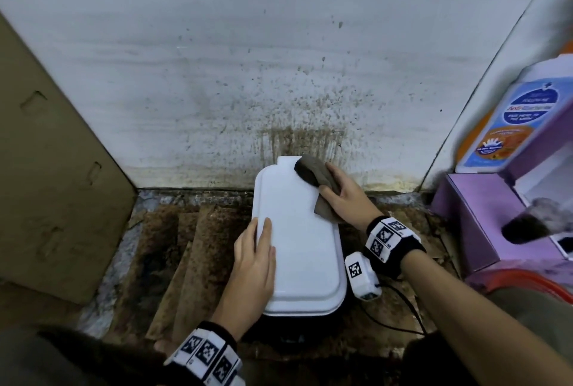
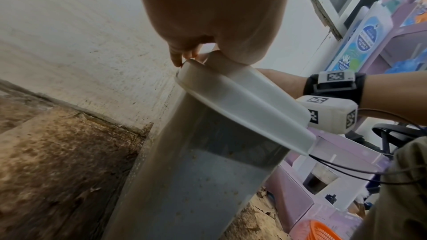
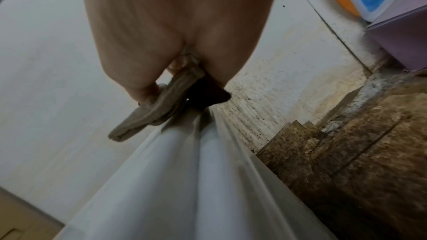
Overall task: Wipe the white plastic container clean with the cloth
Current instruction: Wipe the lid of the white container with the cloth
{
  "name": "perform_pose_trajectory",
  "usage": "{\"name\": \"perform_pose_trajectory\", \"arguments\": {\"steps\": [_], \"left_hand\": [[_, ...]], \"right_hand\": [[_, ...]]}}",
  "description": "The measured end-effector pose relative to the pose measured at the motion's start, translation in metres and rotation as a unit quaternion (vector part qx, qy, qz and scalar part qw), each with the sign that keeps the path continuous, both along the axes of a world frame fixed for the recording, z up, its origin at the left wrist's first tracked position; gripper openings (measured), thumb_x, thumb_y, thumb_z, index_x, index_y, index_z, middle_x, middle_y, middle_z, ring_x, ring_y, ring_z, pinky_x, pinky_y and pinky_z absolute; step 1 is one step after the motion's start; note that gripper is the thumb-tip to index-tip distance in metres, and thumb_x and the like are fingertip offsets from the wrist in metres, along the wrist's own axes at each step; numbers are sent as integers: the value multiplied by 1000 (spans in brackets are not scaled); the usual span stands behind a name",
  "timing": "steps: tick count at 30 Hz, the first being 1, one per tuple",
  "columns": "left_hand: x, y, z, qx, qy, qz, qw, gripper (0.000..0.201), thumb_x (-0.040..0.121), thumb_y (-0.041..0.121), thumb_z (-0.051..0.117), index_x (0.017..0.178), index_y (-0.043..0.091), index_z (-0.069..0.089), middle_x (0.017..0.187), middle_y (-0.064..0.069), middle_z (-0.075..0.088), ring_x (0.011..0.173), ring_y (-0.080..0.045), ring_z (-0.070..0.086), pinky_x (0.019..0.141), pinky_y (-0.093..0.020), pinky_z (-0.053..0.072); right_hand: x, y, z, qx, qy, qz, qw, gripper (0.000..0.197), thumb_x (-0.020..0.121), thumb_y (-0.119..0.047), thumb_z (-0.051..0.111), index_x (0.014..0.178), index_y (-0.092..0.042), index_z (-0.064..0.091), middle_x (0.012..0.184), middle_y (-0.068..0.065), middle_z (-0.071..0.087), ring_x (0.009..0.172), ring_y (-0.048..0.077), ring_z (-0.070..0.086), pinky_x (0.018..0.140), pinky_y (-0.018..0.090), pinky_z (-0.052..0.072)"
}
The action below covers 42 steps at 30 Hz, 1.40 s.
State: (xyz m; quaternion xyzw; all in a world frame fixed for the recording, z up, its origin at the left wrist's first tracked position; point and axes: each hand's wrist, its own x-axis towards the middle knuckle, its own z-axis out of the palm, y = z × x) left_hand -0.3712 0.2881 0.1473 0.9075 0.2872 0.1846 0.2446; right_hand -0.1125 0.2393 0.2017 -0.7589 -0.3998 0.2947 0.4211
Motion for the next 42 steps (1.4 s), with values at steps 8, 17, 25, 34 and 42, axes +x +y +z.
{"name": "perform_pose_trajectory", "arguments": {"steps": [8,17,25,34,42], "left_hand": [[5,-2,-3,-9,-17,25,1000,62,105,38,18,159,9,26,161,-21,26,145,-30,20,115,-38,27],[2,0,-3,-44,-36,19,998,64,102,48,18,160,21,22,166,-10,20,148,-23,17,115,-32,21],[0,1,-1,-58,-26,12,998,63,100,55,12,159,33,14,168,5,13,151,-13,12,117,-19,14],[-1,0,1,-61,-33,13,998,54,105,51,18,158,40,14,168,8,12,152,-12,11,116,-14,10],[-2,-1,3,-48,-23,11,999,61,102,51,17,160,33,19,169,3,16,151,-16,15,116,-17,12]], "right_hand": [[-63,-66,-21,65,121,-43,990,58,102,-22,55,154,-34,31,139,-27,47,125,-14,48,103,20,44],[-57,-57,-15,49,89,-51,994,56,103,-24,52,155,-30,30,150,-9,47,134,7,50,111,36,45],[8,-3,5,-4,93,29,995,58,104,-22,51,157,-24,28,142,-12,49,120,7,56,96,22,51],[25,22,8,-48,-18,92,994,61,102,-43,52,156,-25,30,146,-9,46,130,11,49,102,27,44],[-5,-8,-4,-52,-78,61,994,63,108,-39,36,162,-21,8,168,-4,11,154,15,16,123,30,17]]}}
